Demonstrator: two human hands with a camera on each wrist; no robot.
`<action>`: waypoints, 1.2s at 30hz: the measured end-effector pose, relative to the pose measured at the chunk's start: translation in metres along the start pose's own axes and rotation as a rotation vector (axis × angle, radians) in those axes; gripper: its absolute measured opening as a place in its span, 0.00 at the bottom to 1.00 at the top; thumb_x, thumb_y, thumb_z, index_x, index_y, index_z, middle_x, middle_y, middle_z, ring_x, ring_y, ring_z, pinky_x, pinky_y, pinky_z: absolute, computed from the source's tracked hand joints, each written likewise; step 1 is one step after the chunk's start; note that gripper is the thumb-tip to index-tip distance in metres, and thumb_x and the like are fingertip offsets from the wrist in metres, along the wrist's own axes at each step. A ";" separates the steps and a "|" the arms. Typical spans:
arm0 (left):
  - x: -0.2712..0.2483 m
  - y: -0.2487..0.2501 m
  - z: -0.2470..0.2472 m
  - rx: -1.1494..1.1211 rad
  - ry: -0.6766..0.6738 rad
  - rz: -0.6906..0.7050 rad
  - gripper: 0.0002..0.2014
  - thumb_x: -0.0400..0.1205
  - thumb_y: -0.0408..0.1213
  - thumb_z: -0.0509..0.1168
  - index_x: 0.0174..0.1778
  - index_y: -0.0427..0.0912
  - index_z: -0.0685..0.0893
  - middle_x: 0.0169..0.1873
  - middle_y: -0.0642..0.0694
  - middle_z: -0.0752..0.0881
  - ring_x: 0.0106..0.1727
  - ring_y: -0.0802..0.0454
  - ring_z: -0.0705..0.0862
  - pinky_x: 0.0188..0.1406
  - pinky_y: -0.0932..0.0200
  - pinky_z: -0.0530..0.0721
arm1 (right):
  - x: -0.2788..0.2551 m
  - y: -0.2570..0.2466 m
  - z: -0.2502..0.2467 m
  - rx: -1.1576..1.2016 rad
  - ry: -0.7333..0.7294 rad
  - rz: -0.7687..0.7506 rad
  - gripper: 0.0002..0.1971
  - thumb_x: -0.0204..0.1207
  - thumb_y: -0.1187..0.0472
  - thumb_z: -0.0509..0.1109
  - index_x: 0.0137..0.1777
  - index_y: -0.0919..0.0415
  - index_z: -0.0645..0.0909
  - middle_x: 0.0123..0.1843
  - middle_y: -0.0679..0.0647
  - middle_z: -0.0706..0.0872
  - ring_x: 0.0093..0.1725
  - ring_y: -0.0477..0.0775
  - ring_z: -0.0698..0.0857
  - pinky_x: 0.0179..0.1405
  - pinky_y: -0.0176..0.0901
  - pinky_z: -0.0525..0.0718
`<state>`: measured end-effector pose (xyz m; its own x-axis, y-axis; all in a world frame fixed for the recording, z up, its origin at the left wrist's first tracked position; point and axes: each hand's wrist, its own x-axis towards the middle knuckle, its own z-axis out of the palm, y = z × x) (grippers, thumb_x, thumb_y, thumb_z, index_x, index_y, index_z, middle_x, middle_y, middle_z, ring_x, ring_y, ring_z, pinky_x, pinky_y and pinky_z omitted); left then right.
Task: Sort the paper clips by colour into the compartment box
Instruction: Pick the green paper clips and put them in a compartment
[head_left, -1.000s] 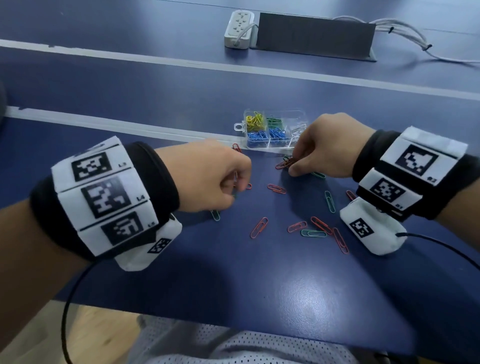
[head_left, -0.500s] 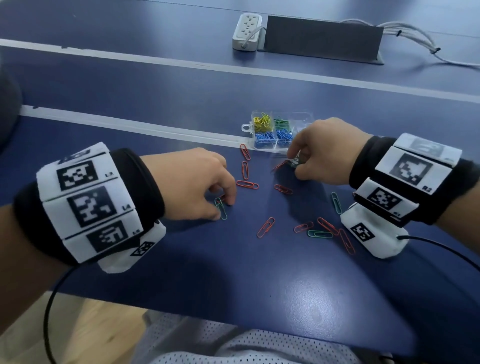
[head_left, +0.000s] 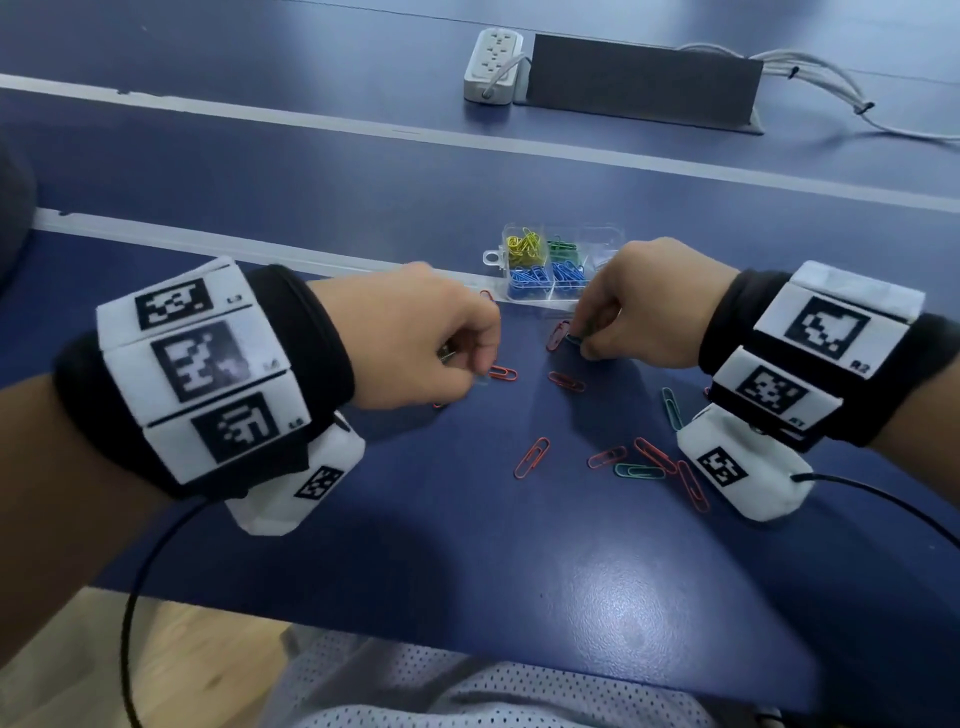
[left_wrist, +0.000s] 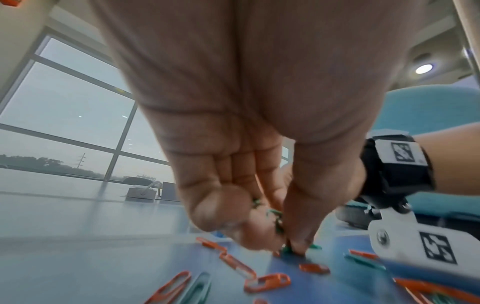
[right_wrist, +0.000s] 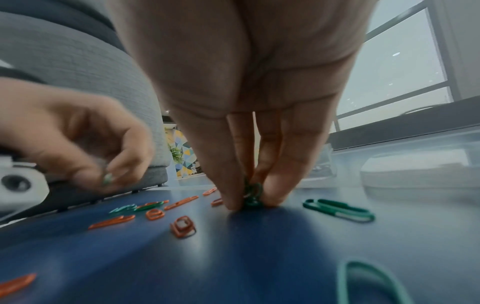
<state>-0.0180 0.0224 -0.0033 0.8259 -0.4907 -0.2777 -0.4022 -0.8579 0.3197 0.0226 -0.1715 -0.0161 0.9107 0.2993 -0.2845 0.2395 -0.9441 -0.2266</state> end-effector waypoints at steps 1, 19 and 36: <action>0.005 0.003 -0.002 -0.026 0.035 0.007 0.06 0.74 0.36 0.65 0.38 0.54 0.80 0.25 0.58 0.81 0.29 0.67 0.77 0.31 0.77 0.70 | 0.000 -0.002 0.002 -0.007 -0.002 -0.011 0.07 0.66 0.58 0.75 0.44 0.49 0.90 0.35 0.48 0.86 0.42 0.55 0.85 0.51 0.45 0.86; 0.127 0.031 -0.037 -0.004 0.250 -0.086 0.16 0.74 0.25 0.65 0.53 0.46 0.89 0.49 0.45 0.90 0.55 0.48 0.87 0.50 0.60 0.81 | 0.009 0.008 -0.031 0.121 0.031 0.124 0.06 0.67 0.62 0.71 0.35 0.50 0.88 0.27 0.47 0.84 0.29 0.50 0.83 0.42 0.41 0.86; 0.131 0.032 -0.036 -0.364 0.270 -0.176 0.23 0.78 0.26 0.60 0.68 0.50 0.77 0.61 0.40 0.84 0.58 0.41 0.86 0.55 0.45 0.87 | 0.067 0.006 -0.047 0.478 0.142 0.274 0.10 0.70 0.68 0.72 0.51 0.68 0.87 0.46 0.62 0.92 0.47 0.57 0.92 0.54 0.54 0.89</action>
<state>0.0920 -0.0636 0.0034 0.9613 -0.2449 -0.1264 -0.1228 -0.7915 0.5988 0.1007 -0.1637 0.0069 0.9623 -0.0008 -0.2720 -0.1612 -0.8072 -0.5678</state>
